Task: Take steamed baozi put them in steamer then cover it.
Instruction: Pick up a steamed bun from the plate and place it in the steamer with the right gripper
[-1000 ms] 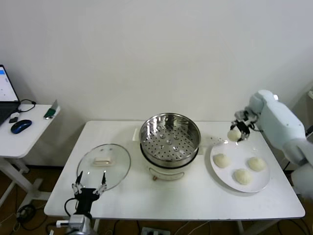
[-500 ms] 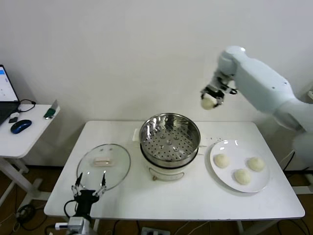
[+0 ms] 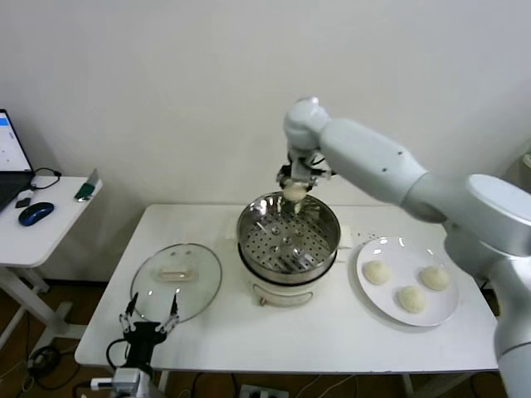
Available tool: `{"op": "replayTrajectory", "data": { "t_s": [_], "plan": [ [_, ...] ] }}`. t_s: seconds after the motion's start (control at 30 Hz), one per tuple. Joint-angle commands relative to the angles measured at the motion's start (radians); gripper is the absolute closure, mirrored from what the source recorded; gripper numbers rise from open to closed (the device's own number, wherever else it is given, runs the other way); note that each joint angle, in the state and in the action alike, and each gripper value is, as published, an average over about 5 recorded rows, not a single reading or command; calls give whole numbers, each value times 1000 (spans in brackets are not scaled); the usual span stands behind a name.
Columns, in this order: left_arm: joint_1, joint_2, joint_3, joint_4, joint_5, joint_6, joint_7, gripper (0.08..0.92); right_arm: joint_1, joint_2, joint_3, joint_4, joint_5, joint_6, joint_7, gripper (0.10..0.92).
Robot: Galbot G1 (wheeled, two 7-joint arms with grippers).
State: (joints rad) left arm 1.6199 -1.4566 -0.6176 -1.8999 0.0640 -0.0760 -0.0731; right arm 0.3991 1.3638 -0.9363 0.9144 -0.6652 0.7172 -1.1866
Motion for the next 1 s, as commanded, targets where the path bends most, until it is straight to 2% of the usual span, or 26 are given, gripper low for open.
{"op": "replayTrajectory", "data": {
  "t_s": [0.03, 0.57, 0.77, 1.0],
  "plan": [
    [2, -2, 0, 0, 0, 3, -1, 177, -61, 61, -15, -6, -106, 35, 33, 318],
    [11, -1, -9, 13, -5, -1, -6, 177, -126, 80, -8, -80, -113, 30, 41, 310],
    [15, -5, -7, 13, -2, -1, -7, 177, -135, 80, 3, -84, -144, 24, 48, 218],
    [20, -5, -9, 11, -2, -1, -10, 177, -101, 51, 11, -40, -93, 10, 6, 203]
  ]
}}
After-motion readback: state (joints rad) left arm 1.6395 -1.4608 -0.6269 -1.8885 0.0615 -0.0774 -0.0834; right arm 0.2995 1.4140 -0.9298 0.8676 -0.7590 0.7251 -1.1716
